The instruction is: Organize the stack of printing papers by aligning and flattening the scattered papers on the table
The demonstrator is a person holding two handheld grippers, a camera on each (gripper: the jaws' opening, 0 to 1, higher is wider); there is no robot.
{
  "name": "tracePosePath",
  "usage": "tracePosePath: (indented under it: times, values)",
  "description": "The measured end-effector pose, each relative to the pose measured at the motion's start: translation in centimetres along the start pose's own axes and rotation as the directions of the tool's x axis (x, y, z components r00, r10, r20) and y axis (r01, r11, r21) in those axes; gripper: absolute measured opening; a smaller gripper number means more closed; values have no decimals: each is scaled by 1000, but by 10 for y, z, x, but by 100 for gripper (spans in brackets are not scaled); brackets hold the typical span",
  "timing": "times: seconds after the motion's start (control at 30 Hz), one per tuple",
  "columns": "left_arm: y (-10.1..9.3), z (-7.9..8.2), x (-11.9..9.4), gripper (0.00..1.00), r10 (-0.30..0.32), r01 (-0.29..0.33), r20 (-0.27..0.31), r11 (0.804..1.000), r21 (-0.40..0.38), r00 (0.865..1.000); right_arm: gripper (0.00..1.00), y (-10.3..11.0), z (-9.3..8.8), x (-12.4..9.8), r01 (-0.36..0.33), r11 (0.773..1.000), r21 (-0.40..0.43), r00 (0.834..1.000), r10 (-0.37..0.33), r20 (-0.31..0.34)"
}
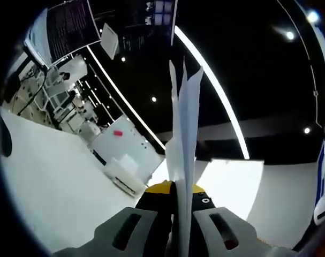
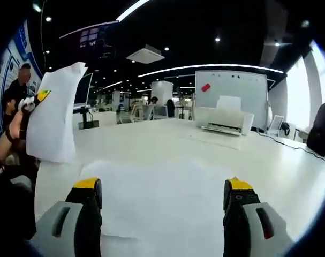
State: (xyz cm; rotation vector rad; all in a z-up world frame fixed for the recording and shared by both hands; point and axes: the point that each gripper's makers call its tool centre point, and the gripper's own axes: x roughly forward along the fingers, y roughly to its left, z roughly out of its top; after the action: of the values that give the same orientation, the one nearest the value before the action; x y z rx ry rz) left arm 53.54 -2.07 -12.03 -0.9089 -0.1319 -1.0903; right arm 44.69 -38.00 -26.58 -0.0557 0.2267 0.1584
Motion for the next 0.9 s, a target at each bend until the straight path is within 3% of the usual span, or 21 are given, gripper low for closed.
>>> tracePosePath:
  times: [0.5,0.9]
  values:
    - [3,0,-2,6,6,-6,-4,1000,-2,1000,90,-6,-6,1,42,999,29,999,-43,23]
    - [2,1,-2,6,5,-5,1,1000,-5,1000,86,-35,-10,2,150,988,42,988,-151,36]
